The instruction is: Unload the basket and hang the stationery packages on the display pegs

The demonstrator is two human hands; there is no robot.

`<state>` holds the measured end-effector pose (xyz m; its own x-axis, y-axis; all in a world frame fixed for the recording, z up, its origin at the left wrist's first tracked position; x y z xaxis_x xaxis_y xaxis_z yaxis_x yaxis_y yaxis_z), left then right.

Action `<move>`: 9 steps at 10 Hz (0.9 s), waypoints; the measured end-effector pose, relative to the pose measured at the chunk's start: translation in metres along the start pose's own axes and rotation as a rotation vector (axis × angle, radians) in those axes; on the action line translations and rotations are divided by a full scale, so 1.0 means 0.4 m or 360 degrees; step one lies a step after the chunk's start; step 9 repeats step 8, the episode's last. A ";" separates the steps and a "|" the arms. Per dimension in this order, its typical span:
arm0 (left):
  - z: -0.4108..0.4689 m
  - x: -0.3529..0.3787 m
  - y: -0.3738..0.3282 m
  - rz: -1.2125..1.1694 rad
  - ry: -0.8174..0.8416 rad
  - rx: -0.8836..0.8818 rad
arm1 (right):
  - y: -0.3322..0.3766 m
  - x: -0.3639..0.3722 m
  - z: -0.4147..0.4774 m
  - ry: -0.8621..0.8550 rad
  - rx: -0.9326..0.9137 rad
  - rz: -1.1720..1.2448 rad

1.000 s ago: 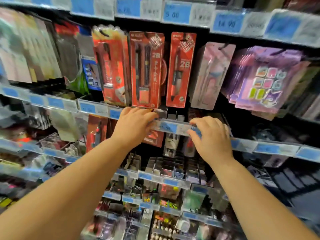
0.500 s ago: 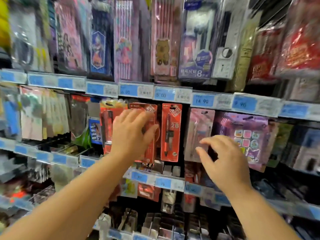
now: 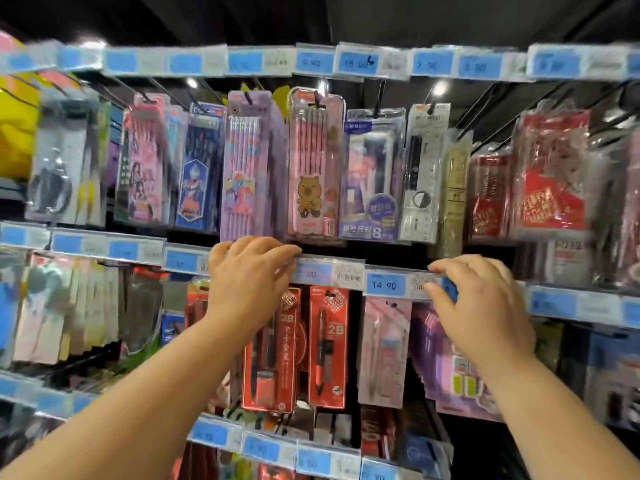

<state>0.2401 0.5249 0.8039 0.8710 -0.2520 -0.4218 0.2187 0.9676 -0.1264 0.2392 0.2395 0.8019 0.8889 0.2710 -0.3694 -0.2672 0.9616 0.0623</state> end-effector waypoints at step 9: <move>-0.081 0.046 0.016 0.0111 0.0199 0.0075 | -0.027 -0.051 -0.049 0.0021 -0.0170 0.0315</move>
Point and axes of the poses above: each hand's wrist, its own z-axis towards the middle knuckle, its own x-axis out of the palm, y = z × x, the point moved 4 cm from there along z, towards the middle knuckle, and after that the axes turned 2 degrees about -z, right-handed, at the moved point
